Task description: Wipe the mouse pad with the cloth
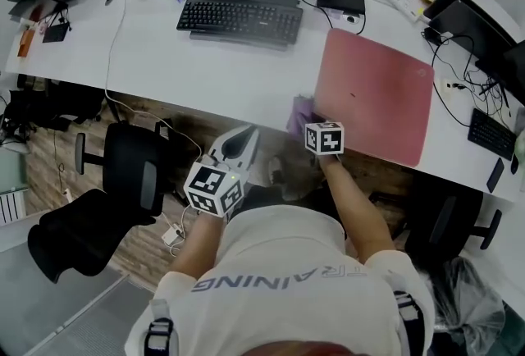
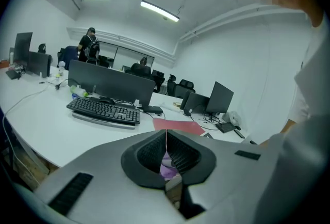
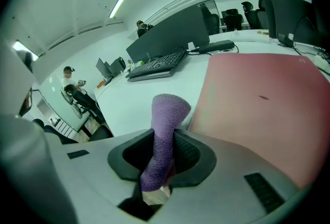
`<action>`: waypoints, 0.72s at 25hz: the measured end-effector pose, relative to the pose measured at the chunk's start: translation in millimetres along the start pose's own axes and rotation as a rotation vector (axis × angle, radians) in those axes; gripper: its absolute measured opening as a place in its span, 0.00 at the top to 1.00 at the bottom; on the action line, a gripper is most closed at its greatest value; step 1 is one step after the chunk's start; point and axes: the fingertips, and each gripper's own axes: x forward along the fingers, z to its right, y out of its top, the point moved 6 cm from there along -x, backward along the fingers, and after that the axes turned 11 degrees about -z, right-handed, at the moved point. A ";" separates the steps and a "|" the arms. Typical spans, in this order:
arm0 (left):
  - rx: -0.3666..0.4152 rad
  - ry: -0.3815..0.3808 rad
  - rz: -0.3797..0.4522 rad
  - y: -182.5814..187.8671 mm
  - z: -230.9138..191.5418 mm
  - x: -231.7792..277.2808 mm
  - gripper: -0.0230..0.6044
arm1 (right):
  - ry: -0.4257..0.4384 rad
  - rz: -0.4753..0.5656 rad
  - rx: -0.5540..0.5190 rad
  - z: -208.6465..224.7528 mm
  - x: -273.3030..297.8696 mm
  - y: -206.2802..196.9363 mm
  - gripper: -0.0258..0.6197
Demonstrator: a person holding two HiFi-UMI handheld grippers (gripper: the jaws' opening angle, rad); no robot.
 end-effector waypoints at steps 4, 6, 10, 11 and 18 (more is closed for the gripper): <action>0.015 -0.011 -0.014 1.7 29.7 15.2 0.91 | 0.008 0.001 0.017 26.9 -16.7 -6.7 0.79; 0.017 -0.018 -0.016 3.0 43.0 22.8 0.91 | -0.002 0.001 0.012 40.6 -27.0 -11.2 0.79; 0.037 -0.039 -0.007 12.8 70.6 39.7 0.91 | -0.022 0.000 0.035 73.0 -50.8 -22.9 0.79; 0.042 -0.046 -0.003 15.5 77.6 44.3 0.91 | -0.031 0.002 0.042 82.3 -57.3 -26.3 0.79; 0.079 -0.111 0.001 27.8 134.3 81.1 0.91 | -0.102 0.023 0.105 153.1 -110.3 -55.6 0.79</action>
